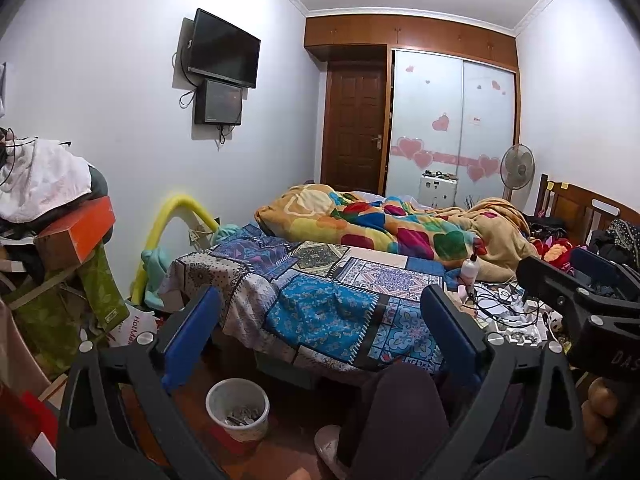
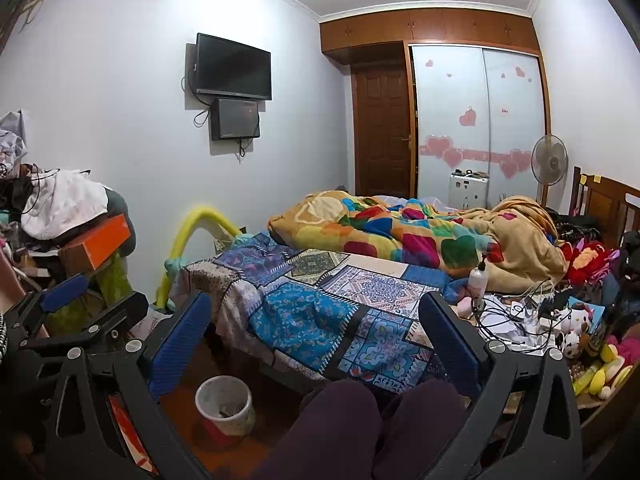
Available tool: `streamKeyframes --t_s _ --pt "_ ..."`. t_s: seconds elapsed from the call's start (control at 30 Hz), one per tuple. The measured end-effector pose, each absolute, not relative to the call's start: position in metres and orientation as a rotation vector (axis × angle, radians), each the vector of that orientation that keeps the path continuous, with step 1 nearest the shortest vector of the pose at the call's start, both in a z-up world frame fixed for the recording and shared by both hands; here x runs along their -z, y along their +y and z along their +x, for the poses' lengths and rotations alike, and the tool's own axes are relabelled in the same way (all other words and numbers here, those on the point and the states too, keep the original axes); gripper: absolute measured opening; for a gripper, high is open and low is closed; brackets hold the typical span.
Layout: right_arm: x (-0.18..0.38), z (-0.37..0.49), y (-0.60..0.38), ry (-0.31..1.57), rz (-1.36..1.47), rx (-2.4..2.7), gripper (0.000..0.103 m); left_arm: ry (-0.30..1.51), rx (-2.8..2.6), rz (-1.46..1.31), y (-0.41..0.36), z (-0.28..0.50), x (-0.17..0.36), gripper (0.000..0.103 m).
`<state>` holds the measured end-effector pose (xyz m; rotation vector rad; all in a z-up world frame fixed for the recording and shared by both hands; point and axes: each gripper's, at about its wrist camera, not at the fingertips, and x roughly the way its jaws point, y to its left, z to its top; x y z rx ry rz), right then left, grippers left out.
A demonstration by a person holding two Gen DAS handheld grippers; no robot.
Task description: Collect trash
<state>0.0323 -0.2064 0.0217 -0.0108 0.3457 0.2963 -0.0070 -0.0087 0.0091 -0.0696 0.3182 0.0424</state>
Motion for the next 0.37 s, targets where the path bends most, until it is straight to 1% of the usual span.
streamKeyframes --t_s 0.37 --pt "-0.0234 0.0386 -0.2115 0.358 -0.008 -0.307 0.103 0.339 -0.044 -0.062 -0.0099 -0.0015 -0.0085 0.101"
